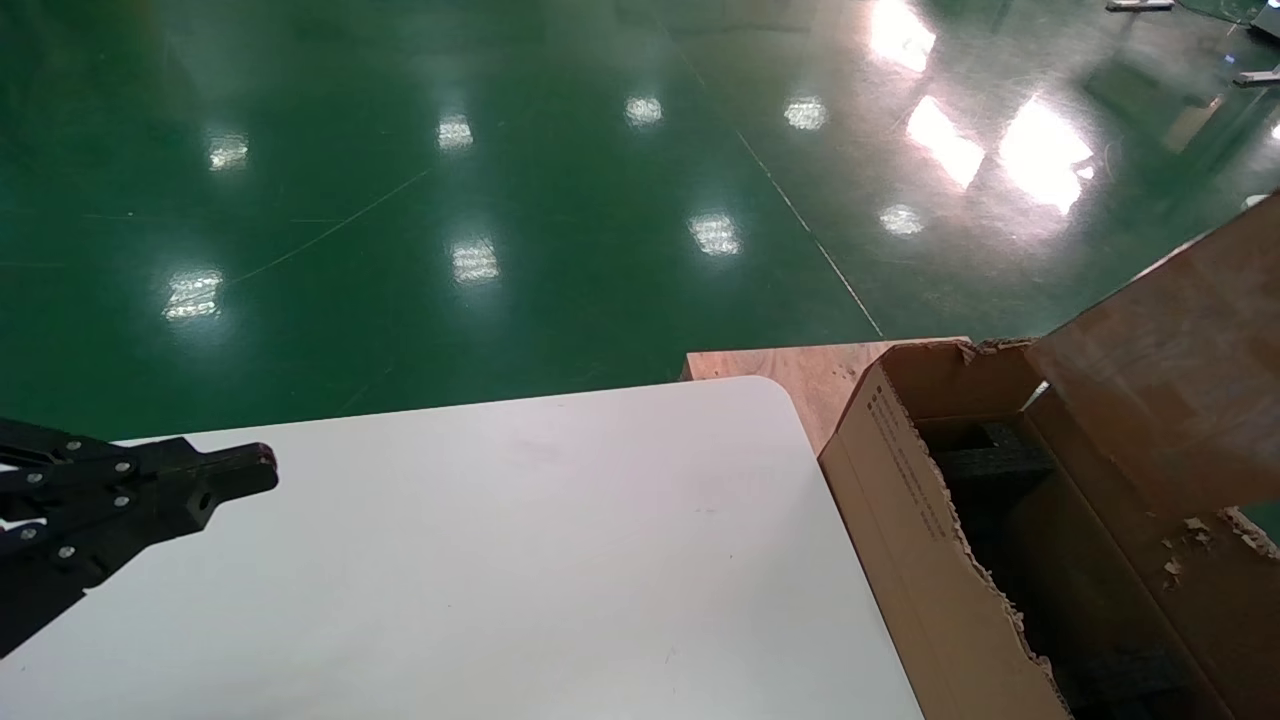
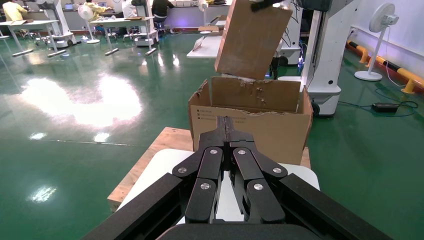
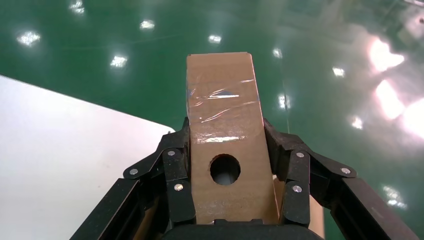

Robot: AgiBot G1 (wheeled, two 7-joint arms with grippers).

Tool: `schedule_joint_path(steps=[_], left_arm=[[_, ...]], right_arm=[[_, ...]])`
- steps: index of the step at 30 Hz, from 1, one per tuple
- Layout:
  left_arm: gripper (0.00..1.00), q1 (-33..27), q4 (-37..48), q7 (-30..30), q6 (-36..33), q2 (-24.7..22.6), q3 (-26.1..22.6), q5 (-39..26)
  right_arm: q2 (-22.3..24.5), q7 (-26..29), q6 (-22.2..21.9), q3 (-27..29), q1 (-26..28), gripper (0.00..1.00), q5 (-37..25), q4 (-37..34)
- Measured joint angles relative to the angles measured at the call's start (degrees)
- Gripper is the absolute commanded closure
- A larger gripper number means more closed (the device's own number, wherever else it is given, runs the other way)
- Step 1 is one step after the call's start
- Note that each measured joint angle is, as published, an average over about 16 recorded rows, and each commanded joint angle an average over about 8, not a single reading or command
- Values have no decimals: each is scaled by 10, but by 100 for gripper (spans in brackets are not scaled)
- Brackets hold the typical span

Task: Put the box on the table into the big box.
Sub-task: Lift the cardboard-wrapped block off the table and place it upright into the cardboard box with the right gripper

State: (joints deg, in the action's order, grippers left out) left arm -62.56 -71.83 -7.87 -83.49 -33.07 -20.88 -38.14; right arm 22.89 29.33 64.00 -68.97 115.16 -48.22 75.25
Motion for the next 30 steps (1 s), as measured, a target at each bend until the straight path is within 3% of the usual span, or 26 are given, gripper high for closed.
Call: schedule_joint_path(steps=[13, 21, 30], left_arm=[[100, 0, 0, 0, 0, 0, 0, 0], [100, 0, 0, 0, 0, 0, 0, 0], [100, 0, 0, 0, 0, 0, 0, 0]], right_arm=[[37, -96, -109, -234, 109, 100, 68, -38], [27, -146, -125, -326, 160, 100, 94, -89], [6, -185, -121, -383, 196, 100, 111, -155]])
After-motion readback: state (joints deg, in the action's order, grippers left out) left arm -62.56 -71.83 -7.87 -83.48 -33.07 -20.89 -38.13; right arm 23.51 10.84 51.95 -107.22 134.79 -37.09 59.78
